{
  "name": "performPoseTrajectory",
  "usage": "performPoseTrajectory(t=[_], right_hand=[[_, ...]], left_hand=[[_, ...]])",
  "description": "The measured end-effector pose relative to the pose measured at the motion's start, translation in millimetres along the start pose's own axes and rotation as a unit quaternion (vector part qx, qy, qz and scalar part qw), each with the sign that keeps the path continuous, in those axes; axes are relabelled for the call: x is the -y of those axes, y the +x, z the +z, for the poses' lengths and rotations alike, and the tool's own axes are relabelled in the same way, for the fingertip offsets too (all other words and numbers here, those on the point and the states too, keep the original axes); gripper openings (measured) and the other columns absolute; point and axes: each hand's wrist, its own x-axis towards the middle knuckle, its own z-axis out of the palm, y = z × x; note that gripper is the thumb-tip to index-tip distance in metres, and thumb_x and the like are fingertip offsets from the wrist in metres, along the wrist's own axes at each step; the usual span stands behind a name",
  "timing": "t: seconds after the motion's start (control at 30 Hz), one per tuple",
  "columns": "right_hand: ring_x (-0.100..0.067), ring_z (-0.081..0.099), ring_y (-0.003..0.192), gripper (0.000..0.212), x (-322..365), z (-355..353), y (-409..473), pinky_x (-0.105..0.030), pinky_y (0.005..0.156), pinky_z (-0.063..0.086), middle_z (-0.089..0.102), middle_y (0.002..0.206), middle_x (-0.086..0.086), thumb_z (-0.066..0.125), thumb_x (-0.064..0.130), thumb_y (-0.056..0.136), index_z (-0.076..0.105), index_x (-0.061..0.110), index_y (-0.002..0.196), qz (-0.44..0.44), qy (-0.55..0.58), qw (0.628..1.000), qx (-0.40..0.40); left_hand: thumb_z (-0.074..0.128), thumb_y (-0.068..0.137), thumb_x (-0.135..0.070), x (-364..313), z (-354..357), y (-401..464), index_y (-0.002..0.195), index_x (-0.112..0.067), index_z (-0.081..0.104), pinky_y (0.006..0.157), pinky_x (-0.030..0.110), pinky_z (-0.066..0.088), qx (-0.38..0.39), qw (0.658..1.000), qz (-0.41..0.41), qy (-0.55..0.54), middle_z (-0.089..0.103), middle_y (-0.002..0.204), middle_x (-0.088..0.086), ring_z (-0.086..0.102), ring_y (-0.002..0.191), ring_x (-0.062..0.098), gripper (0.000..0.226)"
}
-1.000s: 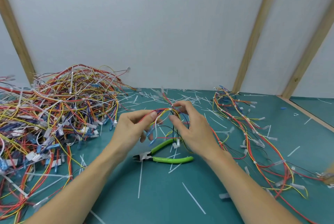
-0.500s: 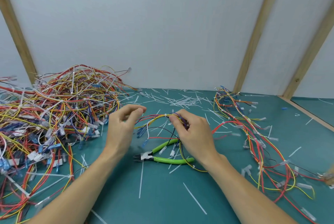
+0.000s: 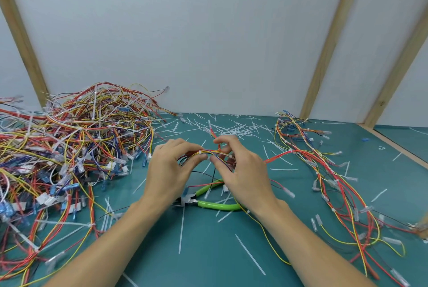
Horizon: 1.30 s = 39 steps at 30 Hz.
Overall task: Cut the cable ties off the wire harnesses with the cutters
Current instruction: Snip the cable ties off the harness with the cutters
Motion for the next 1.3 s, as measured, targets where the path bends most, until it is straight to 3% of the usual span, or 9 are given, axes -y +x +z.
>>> performPoseTrajectory(t=[0.23, 0.33, 0.5, 0.63, 0.73, 0.87, 1.07, 1.2, 1.3], right_hand=[[-0.002, 0.062, 0.095, 0.047, -2.6, -9.1, -2.1, -0.037, 0.096, 0.047, 0.065, 0.093, 0.021, 0.06, 0.066, 0.084, 0.054, 0.039, 0.122, 0.029, 0.045, 0.998, 0.023], [-0.007, 0.064, 0.088, 0.03, -6.9, -9.7, 0.8, -0.047, 0.093, 0.049, 0.068, 0.087, 0.018, 0.05, 0.052, 0.095, 0.067, 0.029, 0.104, 0.038, 0.055, 0.998, 0.008], [-0.014, 0.064, 0.085, 0.012, -12.9, -1.5, 3.2, -0.047, 0.088, 0.051, 0.071, 0.088, 0.011, 0.062, 0.019, 0.099, 0.074, 0.022, 0.096, 0.049, 0.001, 0.999, -0.003], [-0.009, 0.06, 0.085, 0.01, -12.7, -3.0, 3.0, -0.038, 0.083, 0.043, 0.065, 0.087, 0.018, 0.064, 0.02, 0.099, 0.073, 0.026, 0.096, 0.021, -0.035, 0.998, -0.045], [-0.006, 0.058, 0.088, 0.01, -10.6, -4.8, 2.3, -0.029, 0.08, 0.032, 0.062, 0.09, 0.02, 0.065, 0.021, 0.099, 0.073, 0.026, 0.099, -0.002, -0.085, 0.994, -0.071], [-0.012, 0.061, 0.093, 0.009, -7.9, -7.3, 3.6, -0.029, 0.082, 0.034, 0.07, 0.097, 0.014, 0.068, 0.02, 0.098, 0.074, 0.026, 0.103, -0.048, -0.13, 0.986, -0.089], [-0.014, 0.062, 0.093, 0.01, -5.1, -8.7, 3.8, -0.029, 0.084, 0.032, 0.071, 0.096, 0.014, 0.071, 0.022, 0.097, 0.076, 0.026, 0.103, -0.099, -0.158, 0.976, -0.113], [-0.015, 0.062, 0.092, 0.01, -2.4, -7.0, 3.1, -0.03, 0.084, 0.033, 0.071, 0.096, 0.013, 0.071, 0.024, 0.098, 0.078, 0.027, 0.103, -0.13, -0.161, 0.97, -0.124], [-0.015, 0.063, 0.092, 0.01, -2.3, -5.4, 2.5, -0.029, 0.083, 0.032, 0.071, 0.097, 0.013, 0.071, 0.024, 0.098, 0.078, 0.026, 0.104, -0.135, -0.157, 0.97, -0.128]], left_hand=[[0.073, 0.088, -0.024, 5.1, 0.3, 0.2, 0.091, -0.016, 0.077, 0.072, 0.032, 0.048, -0.058, 0.996, -0.044, -0.057, 0.066, 0.079, -0.009, 0.06, 0.075, 0.01, 0.01], [0.074, 0.089, -0.018, 8.8, -1.3, -1.0, 0.095, -0.015, 0.079, 0.071, 0.033, 0.047, -0.071, 0.994, -0.07, -0.048, 0.066, 0.079, -0.005, 0.059, 0.074, 0.012, 0.009], [0.072, 0.092, -0.013, 7.9, -3.6, 0.0, 0.096, -0.019, 0.074, 0.076, 0.023, 0.047, -0.074, 0.991, -0.097, -0.06, 0.067, 0.087, -0.007, 0.061, 0.083, 0.005, 0.007], [0.062, 0.084, 0.007, 0.8, -6.1, 0.3, 0.109, -0.02, 0.07, 0.093, 0.014, 0.045, -0.019, 0.99, -0.121, -0.074, 0.07, 0.105, -0.008, 0.064, 0.102, 0.004, 0.038], [0.05, 0.073, -0.001, -7.1, -10.1, -0.4, 0.111, -0.02, 0.07, 0.098, 0.02, 0.045, -0.024, 0.991, -0.101, -0.079, 0.069, 0.108, -0.011, 0.063, 0.108, 0.006, 0.046], [0.058, 0.085, -0.01, -12.2, -7.1, 0.8, 0.103, -0.018, 0.075, 0.091, 0.039, 0.048, -0.043, 0.998, -0.025, -0.029, 0.067, 0.101, -0.009, 0.06, 0.1, 0.007, 0.025], [0.046, 0.079, -0.005, -10.5, -10.8, 2.1, 0.098, -0.012, 0.076, 0.085, 0.037, 0.05, -0.006, 0.988, -0.041, -0.148, 0.066, 0.095, 0.003, 0.062, 0.095, 0.018, 0.037], [0.054, 0.094, -0.042, -10.9, -5.7, 1.4, 0.102, -0.026, 0.076, 0.075, 0.039, 0.051, 0.015, 0.994, -0.075, -0.077, 0.059, 0.087, -0.008, 0.061, 0.086, 0.012, 0.029], [0.06, 0.092, -0.047, -7.7, -0.4, -0.2, 0.098, -0.033, 0.076, 0.071, 0.039, 0.052, 0.044, 0.996, -0.074, -0.03, 0.06, 0.086, -0.011, 0.062, 0.081, 0.006, 0.022]])
